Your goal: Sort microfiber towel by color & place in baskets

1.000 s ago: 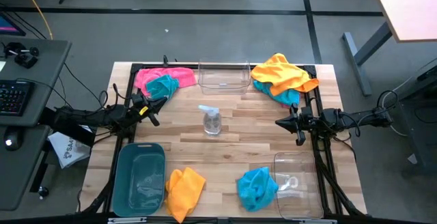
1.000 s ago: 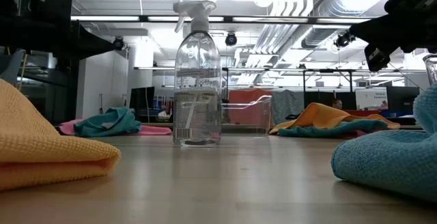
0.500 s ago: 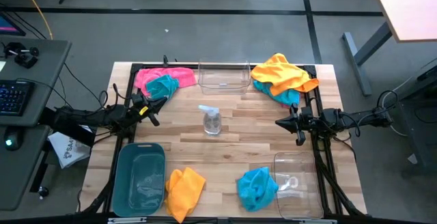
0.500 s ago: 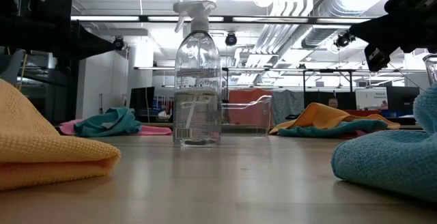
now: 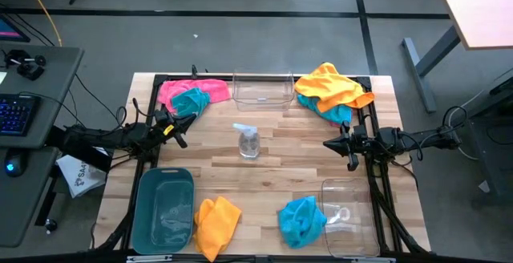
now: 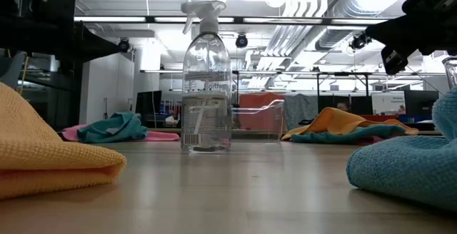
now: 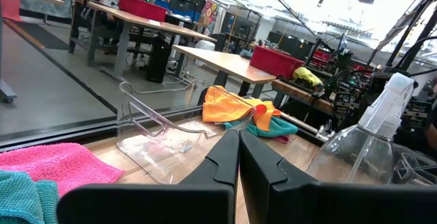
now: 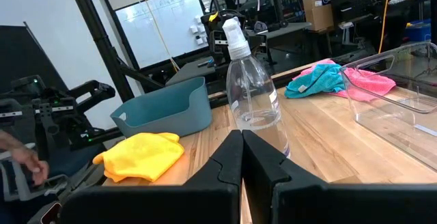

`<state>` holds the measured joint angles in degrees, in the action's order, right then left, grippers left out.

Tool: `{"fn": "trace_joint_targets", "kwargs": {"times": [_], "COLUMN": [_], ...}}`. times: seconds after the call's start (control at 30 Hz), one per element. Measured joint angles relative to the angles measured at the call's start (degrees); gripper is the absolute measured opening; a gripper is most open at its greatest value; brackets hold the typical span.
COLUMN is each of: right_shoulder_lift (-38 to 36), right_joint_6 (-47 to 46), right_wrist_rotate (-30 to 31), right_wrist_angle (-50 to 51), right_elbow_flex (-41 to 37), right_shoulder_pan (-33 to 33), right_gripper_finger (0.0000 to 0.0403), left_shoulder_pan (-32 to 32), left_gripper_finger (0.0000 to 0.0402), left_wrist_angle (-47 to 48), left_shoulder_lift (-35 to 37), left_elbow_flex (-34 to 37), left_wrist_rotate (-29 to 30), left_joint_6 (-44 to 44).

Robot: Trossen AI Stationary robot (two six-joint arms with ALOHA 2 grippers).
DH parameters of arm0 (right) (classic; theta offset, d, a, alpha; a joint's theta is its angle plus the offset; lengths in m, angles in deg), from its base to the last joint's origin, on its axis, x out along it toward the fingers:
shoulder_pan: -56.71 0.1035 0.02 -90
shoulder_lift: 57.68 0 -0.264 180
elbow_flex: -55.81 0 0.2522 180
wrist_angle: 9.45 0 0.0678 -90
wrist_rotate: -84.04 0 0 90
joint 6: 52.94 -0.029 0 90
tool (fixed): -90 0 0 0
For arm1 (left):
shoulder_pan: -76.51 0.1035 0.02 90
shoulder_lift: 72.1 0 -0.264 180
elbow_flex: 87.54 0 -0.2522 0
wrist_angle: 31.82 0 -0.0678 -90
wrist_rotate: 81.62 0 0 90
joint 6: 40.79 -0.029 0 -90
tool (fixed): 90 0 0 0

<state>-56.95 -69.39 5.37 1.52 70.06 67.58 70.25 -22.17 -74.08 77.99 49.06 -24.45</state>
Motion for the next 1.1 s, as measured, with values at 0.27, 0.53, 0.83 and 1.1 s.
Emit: {"fn": "trace_joint_targets", "kwargs": {"times": [0.27, 0.53, 0.83, 1.1], "right_shoulder_lift": [0.0, 0.0, 0.0, 0.0], "right_joint_6": [0.0, 0.0, 0.0, -0.4], "right_wrist_rotate": [0.0, 0.0, 0.0, 1.9], "right_wrist_angle": [0.0, 0.0, 0.0, -2.5], "right_elbow_flex": [0.0, 0.0, 0.0, 0.0], "right_shoulder_pan": [0.0, 0.0, 0.0, 0.0], "right_gripper_finger": [0.0, 0.0, 0.0, 0.0], "left_shoulder_pan": [0.0, 0.0, 0.0, 0.0], "left_gripper_finger": [0.0, 0.0, 0.0, 0.0], "left_wrist_angle": [0.0, 0.0, 0.0, 0.0], "left_shoulder_lift": [0.0, 0.0, 0.0, 0.0], "left_elbow_flex": [0.0, 0.0, 0.0, 0.0], "left_wrist_rotate": [0.0, 0.0, 0.0, 0.0], "left_joint_6": [0.0, 0.0, 0.0, 0.0]}}
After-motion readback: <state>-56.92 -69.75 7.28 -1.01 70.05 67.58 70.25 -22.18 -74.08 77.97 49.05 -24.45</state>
